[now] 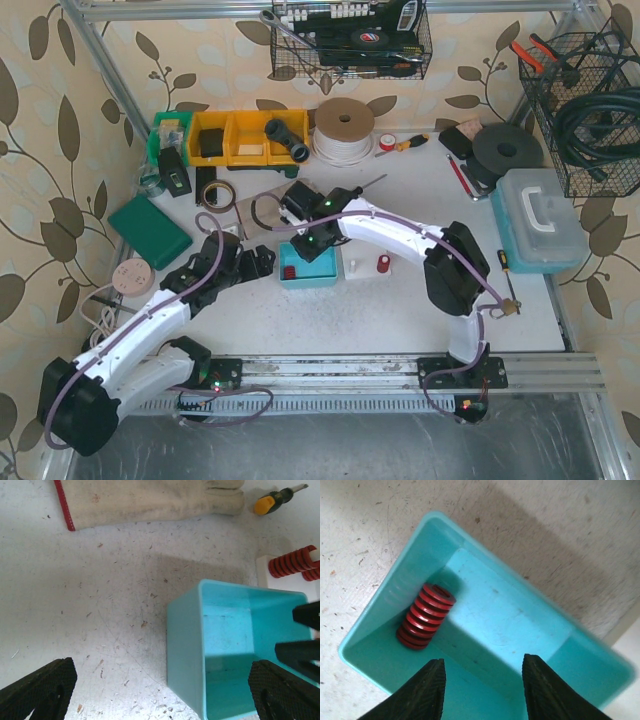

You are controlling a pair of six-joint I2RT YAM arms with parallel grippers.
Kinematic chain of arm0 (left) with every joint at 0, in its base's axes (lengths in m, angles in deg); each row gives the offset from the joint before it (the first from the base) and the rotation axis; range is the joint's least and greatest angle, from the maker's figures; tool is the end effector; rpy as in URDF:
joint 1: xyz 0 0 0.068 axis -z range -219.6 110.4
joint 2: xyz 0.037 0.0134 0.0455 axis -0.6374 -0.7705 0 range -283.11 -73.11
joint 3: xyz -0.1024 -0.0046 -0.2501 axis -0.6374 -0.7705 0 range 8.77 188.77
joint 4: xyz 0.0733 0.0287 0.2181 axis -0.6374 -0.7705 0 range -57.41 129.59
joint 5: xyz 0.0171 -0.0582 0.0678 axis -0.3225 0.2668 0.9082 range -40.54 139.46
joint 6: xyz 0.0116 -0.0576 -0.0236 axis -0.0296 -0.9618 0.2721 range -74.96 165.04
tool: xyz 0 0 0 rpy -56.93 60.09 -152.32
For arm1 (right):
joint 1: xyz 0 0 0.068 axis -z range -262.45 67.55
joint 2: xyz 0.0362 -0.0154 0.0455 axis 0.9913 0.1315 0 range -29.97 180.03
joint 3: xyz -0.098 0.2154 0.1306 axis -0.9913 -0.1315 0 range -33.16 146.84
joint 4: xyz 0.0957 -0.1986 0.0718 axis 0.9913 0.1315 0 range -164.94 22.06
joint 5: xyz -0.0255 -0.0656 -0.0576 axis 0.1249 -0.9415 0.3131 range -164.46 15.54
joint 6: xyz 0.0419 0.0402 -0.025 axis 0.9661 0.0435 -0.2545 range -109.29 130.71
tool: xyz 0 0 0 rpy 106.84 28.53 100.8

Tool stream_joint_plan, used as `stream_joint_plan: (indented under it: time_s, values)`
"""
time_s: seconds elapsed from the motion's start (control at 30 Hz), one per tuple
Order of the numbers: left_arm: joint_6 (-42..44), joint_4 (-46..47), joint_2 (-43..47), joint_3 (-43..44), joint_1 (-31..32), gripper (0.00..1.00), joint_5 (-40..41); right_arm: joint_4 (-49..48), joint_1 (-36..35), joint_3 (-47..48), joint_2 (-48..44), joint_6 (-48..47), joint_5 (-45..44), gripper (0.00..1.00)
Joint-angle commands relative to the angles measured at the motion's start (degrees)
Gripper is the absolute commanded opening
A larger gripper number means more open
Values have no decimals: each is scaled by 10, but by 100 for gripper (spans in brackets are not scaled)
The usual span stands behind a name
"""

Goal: Install the large spring

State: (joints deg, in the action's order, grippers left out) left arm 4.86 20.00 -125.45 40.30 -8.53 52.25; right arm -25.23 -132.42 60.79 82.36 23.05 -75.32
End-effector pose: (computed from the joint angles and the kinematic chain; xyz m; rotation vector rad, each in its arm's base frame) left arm 0.1504 -0.0879 0.2213 -0.2127 2.3371 -0.5850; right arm 0.2491 0.2954 0.2313 -0.8975 2.6469 0.2618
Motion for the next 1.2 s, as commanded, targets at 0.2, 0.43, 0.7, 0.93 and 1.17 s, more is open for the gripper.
stream_joint_plan:
  time_s: [0.2,0.43,0.7,0.93,1.17]
  values:
    - [3,24,51,-8,-22,96,-28,17,50,76,24,-213,65,48]
    - [3,34,50,-14,-38,96,-49,45,54,129,78,-260,78,48]
    - [2,45,49,-20,-60,96,-72,59,54,139,113,-269,76,47]
    - [0,52,48,-24,-71,96,-84,53,53,131,126,-259,47,42]
    - [0,52,44,-24,-76,95,-88,43,52,119,125,-238,53,32]
